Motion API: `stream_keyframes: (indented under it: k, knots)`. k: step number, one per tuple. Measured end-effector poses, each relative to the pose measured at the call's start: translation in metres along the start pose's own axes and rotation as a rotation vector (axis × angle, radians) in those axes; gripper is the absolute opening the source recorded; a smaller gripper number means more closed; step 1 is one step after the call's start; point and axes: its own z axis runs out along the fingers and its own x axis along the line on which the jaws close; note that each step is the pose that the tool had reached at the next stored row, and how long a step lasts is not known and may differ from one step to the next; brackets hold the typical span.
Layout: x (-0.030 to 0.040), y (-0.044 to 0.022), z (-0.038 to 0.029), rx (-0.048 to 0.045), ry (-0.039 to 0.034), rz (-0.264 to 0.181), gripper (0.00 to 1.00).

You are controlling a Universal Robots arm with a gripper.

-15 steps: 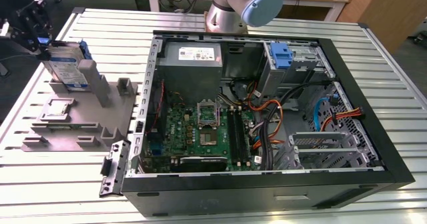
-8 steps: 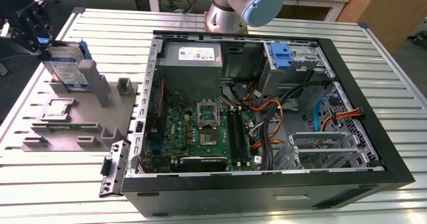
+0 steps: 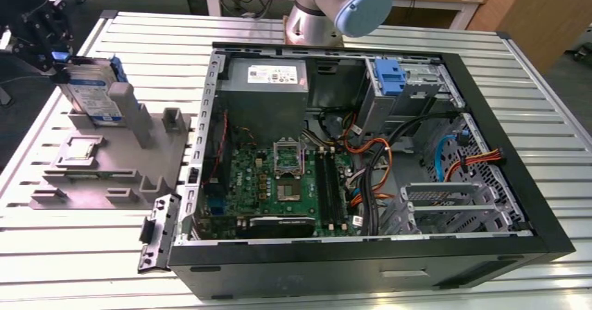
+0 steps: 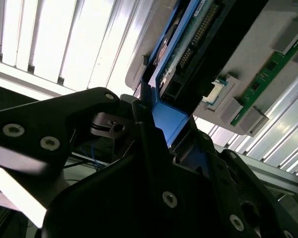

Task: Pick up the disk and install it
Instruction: 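Pick up the disk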

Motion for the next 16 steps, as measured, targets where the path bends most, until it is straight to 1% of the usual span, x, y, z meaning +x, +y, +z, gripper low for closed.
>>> stream_keyframes:
  k: [11,16]
  knots:
    - [0.0000,0.0000,0.0008,-0.0005,0.0002,0.000,0.39]
    - [0.0000,0.0000,0.0022,-0.0005,0.0002,0.000,0.39]
